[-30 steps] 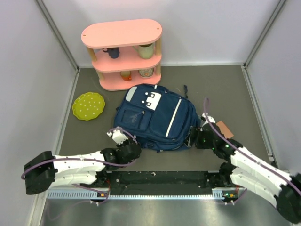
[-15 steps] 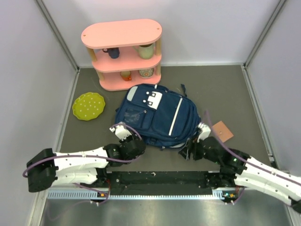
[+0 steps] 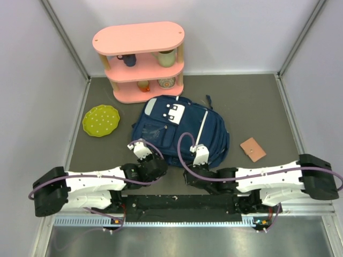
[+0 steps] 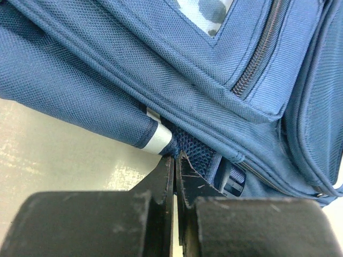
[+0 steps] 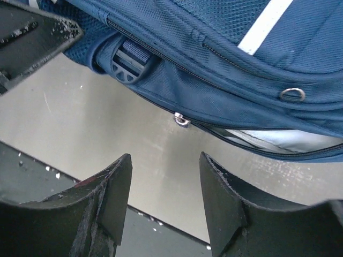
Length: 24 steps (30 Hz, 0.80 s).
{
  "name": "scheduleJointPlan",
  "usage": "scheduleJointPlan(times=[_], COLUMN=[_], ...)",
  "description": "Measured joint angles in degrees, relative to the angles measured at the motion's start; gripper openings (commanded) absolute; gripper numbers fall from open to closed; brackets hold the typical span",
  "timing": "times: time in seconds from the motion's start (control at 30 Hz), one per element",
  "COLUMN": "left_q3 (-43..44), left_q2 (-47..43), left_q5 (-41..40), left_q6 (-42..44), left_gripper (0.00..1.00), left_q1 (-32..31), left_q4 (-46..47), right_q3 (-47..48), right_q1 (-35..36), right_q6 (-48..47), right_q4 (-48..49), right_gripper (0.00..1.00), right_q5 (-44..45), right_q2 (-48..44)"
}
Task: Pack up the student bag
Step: Adjust the student bag at the center of the board.
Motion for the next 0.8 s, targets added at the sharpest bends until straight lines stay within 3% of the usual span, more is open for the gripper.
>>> scheduleJointPlan(times=[0.17, 0.33, 0.47, 0.8], left_q3=[-1.2, -2.5, -2.5, -2.8], left_q2=[4.9, 10.6, 11.8, 11.9], left_q5=[0.9, 1.9, 2.4, 3.4], left_q6=[1.4, 1.1, 1.5, 1.7], left_gripper=[0.00, 0.00, 0.00, 0.00], left_q1=[0.0, -0.1, -0.1, -0.1], left_q4=[5.2, 10.9, 13.6, 15.7], right_q3=[1.6, 1.6, 1.6, 2.9], right_q1=[0.7, 0.7, 0.7, 0.2], right_q6=[4.7, 8.6, 10.3, 15.4], right_q4=[0.7, 0.4, 0.4, -0.7], right_gripper=[0.47, 0.45, 0.40, 0.38], right_q5=[3.8, 4.8, 5.4, 6.3], right_q2=[7.1, 8.5, 9.4, 16.9])
